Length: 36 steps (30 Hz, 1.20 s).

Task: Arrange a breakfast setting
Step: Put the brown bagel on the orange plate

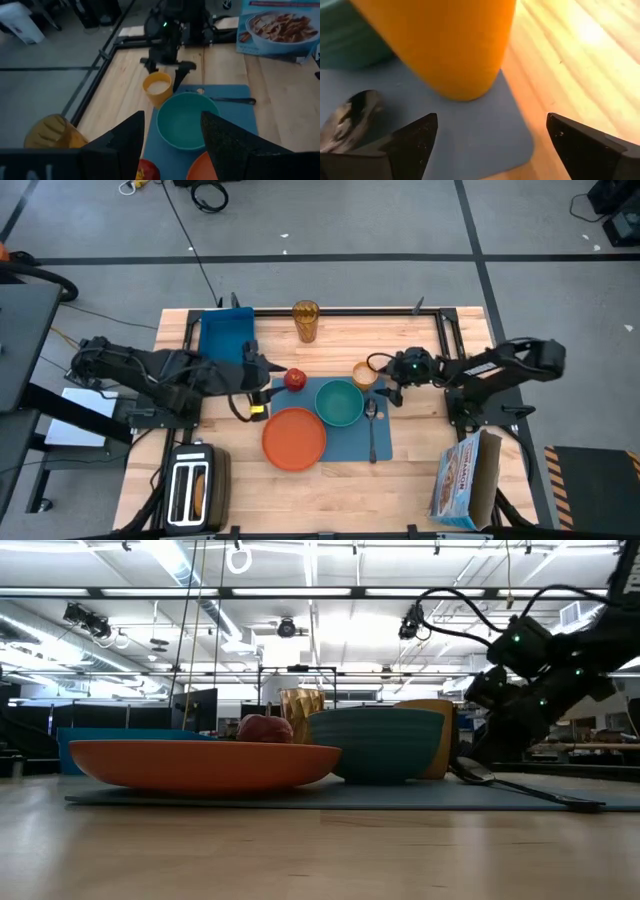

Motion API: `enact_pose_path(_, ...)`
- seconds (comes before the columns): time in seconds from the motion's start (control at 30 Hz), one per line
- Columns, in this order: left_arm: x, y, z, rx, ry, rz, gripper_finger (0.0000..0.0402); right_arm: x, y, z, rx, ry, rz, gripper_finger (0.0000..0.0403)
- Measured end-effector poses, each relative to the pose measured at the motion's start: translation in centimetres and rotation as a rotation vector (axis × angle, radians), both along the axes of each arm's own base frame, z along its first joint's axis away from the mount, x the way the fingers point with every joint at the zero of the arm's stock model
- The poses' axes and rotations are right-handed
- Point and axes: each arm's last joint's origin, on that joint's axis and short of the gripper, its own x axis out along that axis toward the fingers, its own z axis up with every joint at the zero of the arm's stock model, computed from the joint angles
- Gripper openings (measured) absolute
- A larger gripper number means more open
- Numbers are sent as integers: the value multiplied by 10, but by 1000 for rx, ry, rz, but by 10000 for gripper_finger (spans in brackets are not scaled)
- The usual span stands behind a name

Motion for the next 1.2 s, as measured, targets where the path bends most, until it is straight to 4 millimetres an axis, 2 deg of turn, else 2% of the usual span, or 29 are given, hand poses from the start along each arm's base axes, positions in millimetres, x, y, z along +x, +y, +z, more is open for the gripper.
enact_pose_path(0.2,0,5,-2,42,35,-14,203,2,12,20,46,119,-34,366)
enact_pose_path(0.37,-1,3,-3,34,50,-38,203,5,21,49,102,267,-77,357)
enact_pose_path(0.57,-1,-14,-12,-22,120,-124,203,7,38,91,206,419,-165,352)
enact_pose_path(0.7,-4,-30,-18,-62,162,-151,203,12,53,126,231,433,-234,352)
enact_pose_path(0.83,-13,-46,-23,-110,204,-177,203,19,76,159,209,352,-227,352)
enact_pose_path(0.93,-22,-58,-26,-172,242,-209,203,28,98,178,199,226,-149,352)
enact_pose_path(1.07,-37,-76,-25,-486,351,-246,203,41,130,193,176,24,33,352)
enact_pose_path(1.2,-53,-96,-31,-803,508,-130,203,55,154,199,111,-118,178,352)
